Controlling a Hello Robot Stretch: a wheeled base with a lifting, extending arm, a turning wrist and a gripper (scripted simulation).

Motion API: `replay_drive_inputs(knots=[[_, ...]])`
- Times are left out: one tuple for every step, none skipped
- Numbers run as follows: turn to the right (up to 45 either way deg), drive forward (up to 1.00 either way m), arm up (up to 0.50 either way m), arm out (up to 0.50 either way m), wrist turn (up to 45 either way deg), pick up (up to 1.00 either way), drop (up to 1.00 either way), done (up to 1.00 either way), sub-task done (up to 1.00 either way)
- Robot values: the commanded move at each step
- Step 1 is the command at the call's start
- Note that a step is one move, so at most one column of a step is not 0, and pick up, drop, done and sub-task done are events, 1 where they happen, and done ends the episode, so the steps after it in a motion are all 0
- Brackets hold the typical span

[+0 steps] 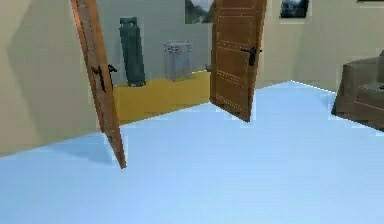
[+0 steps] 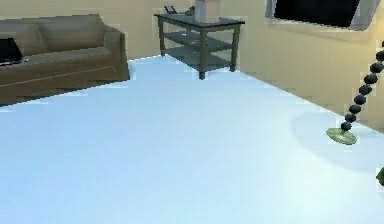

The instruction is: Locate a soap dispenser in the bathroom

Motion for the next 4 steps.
replay_drive_inputs(knots=[[0.0,1.00,0.00,0.00,0.0,0.00,0.00,0.00,0.00],[3.0,0.00,0.00,0.00,0.0,0.00,0.00,0.00,0.00],[0.0,0.85,0.00,0.00,0.0,0.00,0.00,0.00,0.00],[-21.0,0.00,0.00,0.00,0.0,0.00,0.00,0.00,0.00]])
